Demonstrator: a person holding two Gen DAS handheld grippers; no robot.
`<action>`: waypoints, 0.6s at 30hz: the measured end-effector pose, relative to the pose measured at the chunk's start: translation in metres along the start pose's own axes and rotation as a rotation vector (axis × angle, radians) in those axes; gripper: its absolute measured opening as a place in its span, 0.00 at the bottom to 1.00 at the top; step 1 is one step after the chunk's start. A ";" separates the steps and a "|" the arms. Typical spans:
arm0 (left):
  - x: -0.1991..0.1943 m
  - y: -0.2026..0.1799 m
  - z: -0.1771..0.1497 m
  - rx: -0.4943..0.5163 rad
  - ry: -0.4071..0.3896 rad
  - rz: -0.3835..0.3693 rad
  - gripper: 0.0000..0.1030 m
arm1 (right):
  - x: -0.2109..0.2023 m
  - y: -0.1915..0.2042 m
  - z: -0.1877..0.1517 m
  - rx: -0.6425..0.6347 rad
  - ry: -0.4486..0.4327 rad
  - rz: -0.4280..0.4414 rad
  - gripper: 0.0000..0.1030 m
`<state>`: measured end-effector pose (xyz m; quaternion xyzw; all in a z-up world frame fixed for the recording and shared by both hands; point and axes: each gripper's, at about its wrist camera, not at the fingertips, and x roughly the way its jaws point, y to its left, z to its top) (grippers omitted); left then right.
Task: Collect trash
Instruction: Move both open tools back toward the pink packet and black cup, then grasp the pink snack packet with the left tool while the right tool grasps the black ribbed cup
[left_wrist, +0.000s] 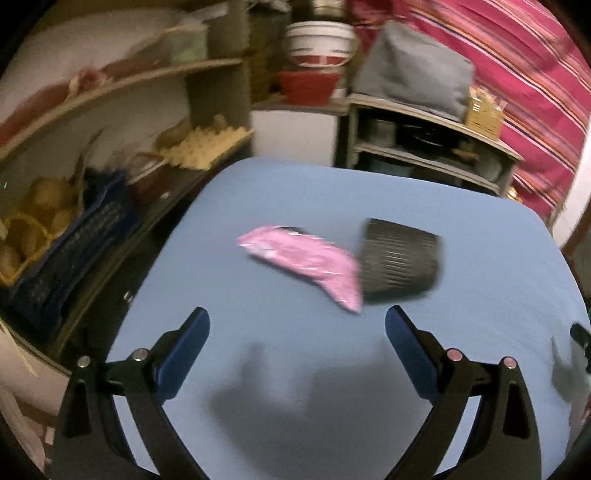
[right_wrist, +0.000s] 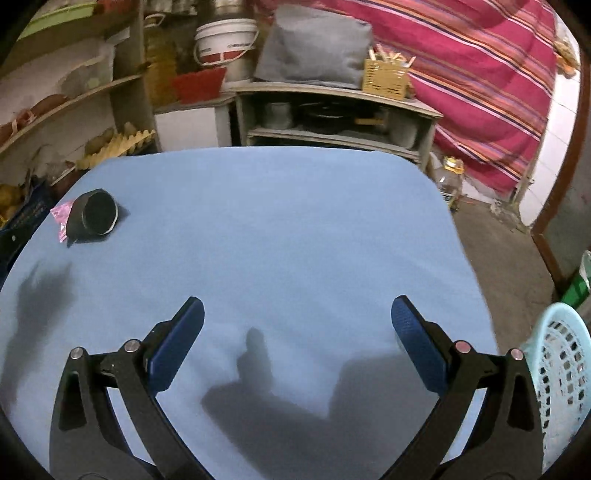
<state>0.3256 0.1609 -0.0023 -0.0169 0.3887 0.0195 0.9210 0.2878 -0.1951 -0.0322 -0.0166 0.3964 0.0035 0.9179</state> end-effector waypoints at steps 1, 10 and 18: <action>0.004 0.009 0.001 -0.015 0.007 0.004 0.91 | 0.003 0.002 0.000 -0.002 0.006 0.004 0.96; 0.043 0.056 0.026 -0.087 0.054 0.019 0.91 | 0.019 0.013 0.002 0.012 0.031 0.026 0.96; 0.088 0.048 0.049 -0.089 0.113 -0.060 0.87 | 0.026 0.023 0.002 -0.007 0.040 0.036 0.96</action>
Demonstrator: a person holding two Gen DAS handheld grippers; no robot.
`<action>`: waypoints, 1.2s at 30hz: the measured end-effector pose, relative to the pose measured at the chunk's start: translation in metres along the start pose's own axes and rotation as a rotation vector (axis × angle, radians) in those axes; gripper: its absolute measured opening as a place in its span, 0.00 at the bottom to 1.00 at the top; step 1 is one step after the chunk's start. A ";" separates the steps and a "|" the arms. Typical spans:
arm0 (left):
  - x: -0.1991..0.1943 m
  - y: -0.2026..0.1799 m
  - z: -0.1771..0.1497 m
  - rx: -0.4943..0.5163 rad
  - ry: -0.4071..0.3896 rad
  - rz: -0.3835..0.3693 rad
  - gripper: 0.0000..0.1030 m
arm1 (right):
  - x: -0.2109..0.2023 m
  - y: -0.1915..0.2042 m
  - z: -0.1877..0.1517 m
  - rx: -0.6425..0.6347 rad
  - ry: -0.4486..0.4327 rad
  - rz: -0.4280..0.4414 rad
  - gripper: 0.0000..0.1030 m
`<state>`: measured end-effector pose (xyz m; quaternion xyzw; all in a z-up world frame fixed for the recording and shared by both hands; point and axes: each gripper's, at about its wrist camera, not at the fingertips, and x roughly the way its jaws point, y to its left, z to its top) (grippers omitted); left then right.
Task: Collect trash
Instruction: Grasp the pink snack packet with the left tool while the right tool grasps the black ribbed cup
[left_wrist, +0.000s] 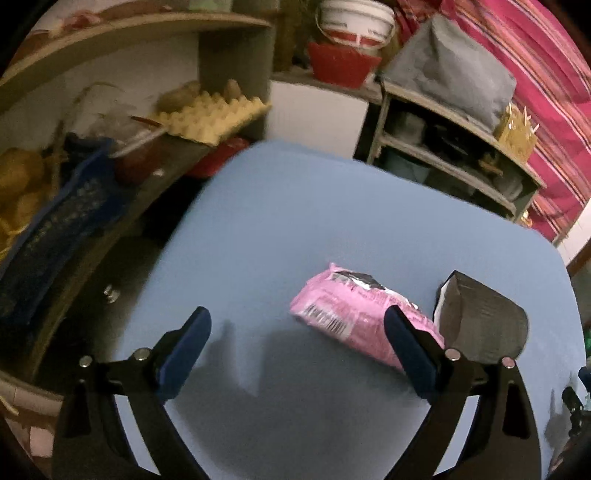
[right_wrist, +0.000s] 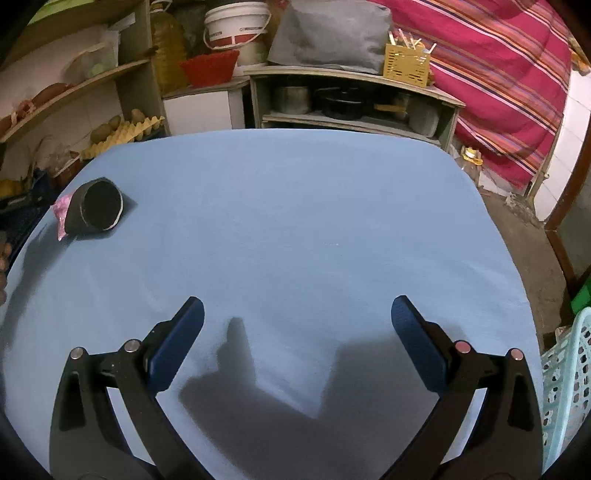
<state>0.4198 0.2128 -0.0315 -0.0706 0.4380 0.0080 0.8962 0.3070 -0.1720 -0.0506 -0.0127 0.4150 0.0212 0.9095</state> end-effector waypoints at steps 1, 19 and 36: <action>0.006 -0.002 0.001 0.004 0.018 -0.011 0.79 | 0.000 0.001 0.000 -0.005 -0.001 0.000 0.96; -0.026 -0.020 0.000 0.121 -0.078 -0.033 0.09 | 0.004 0.079 0.038 -0.087 -0.037 0.081 0.96; -0.096 0.077 -0.019 0.042 -0.162 0.096 0.09 | 0.068 0.242 0.091 -0.170 0.003 0.045 0.96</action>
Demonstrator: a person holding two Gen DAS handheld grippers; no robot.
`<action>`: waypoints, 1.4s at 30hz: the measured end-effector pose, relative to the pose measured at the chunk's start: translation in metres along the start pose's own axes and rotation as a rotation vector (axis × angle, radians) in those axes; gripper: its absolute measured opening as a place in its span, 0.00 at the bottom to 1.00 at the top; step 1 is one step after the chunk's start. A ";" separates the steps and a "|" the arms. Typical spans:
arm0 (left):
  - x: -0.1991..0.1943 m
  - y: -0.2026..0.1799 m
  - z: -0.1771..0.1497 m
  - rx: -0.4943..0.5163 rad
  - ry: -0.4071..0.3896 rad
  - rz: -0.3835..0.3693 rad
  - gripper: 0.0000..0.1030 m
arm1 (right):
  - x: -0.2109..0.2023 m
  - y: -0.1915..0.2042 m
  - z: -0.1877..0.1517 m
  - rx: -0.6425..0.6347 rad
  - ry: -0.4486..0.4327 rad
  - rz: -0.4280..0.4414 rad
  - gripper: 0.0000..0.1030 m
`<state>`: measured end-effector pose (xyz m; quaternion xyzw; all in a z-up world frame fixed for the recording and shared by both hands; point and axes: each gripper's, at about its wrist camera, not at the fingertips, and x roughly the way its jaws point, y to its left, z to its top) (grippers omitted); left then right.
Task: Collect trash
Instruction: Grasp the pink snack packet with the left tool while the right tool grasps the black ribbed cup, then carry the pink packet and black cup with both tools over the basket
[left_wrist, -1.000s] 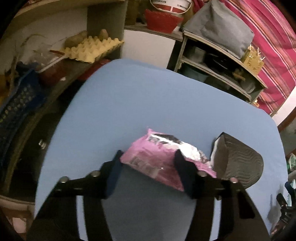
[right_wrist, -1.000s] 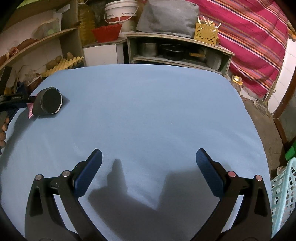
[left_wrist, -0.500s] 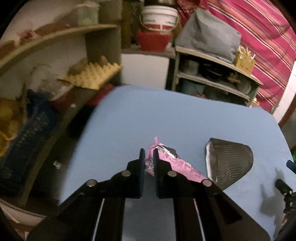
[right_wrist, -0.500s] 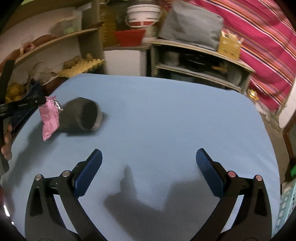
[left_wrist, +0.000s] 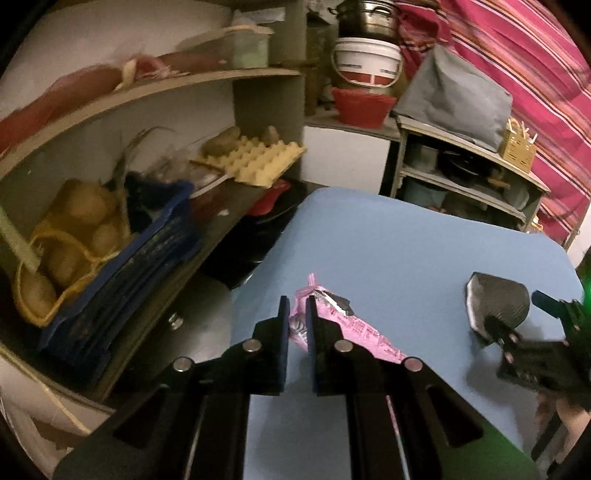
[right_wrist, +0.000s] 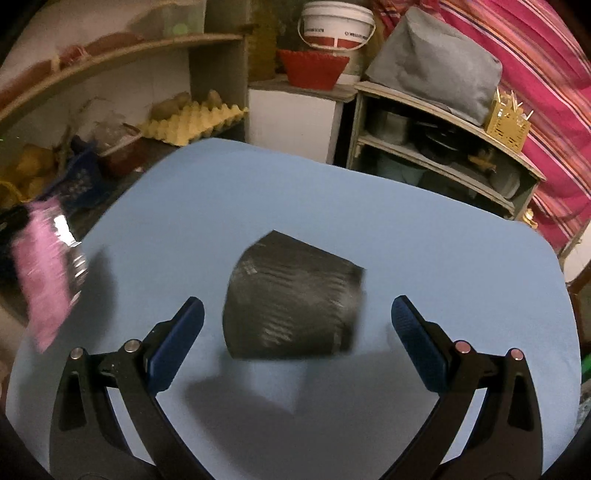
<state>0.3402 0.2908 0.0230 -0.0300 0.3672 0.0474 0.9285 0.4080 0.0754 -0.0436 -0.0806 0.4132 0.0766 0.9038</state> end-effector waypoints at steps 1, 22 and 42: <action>-0.001 0.005 -0.003 -0.009 0.002 -0.002 0.09 | 0.005 0.003 0.001 -0.006 0.009 -0.028 0.96; -0.081 -0.085 -0.007 0.037 -0.080 -0.093 0.09 | -0.104 -0.113 -0.045 -0.030 -0.064 0.018 0.73; -0.127 -0.258 -0.025 0.189 -0.087 -0.263 0.09 | -0.206 -0.287 -0.151 0.133 -0.099 -0.078 0.73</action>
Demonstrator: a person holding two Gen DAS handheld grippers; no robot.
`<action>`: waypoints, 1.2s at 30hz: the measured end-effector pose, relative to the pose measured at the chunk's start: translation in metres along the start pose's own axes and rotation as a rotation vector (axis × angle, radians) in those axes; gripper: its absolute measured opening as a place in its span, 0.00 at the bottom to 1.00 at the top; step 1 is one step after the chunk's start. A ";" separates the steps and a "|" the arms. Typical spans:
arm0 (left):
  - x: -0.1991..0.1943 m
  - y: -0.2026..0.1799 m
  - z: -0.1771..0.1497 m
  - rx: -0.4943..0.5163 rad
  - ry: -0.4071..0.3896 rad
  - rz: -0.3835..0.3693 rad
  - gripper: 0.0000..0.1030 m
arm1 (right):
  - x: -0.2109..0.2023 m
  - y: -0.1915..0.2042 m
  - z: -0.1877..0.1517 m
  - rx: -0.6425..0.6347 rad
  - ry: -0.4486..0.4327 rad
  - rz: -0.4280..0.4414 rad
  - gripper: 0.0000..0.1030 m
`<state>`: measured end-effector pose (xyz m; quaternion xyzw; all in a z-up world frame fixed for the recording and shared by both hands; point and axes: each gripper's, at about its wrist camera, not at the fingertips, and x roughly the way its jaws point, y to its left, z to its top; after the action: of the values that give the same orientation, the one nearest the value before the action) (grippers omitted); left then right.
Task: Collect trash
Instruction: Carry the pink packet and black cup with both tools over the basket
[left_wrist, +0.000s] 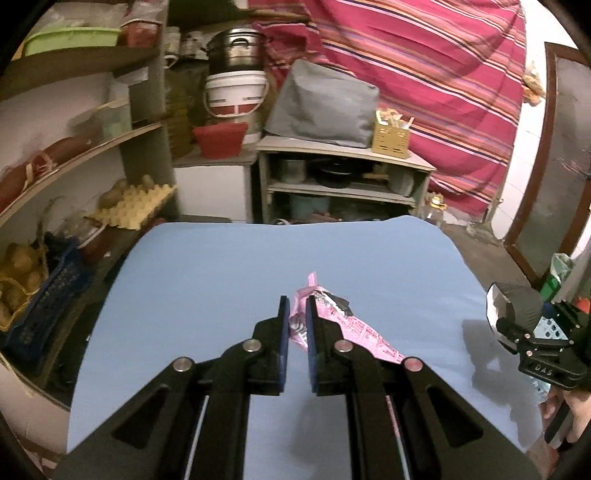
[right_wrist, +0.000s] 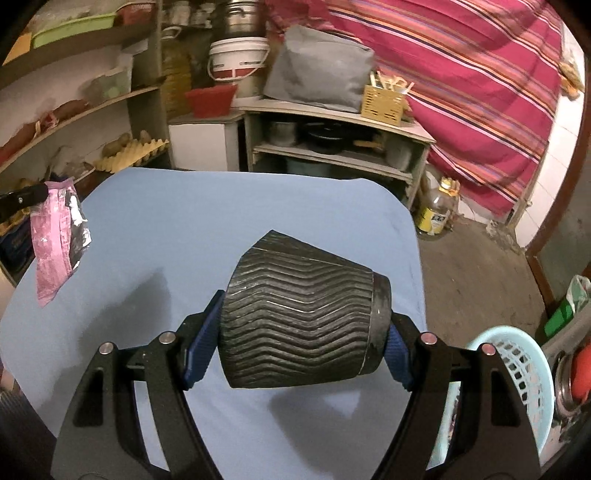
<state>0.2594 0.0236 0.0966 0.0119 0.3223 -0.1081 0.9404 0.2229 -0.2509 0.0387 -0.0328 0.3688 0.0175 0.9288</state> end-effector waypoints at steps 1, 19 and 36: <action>0.000 -0.007 0.000 0.008 0.001 -0.006 0.09 | -0.004 -0.004 -0.003 0.004 -0.004 -0.003 0.73; -0.005 -0.169 0.017 0.130 -0.013 -0.181 0.09 | -0.101 -0.167 -0.063 0.192 -0.070 -0.155 0.73; 0.070 -0.412 -0.039 0.313 0.132 -0.395 0.10 | -0.130 -0.280 -0.141 0.334 0.019 -0.276 0.73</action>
<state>0.2025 -0.3889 0.0425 0.1010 0.3584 -0.3371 0.8647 0.0476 -0.5412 0.0391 0.0711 0.3672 -0.1714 0.9114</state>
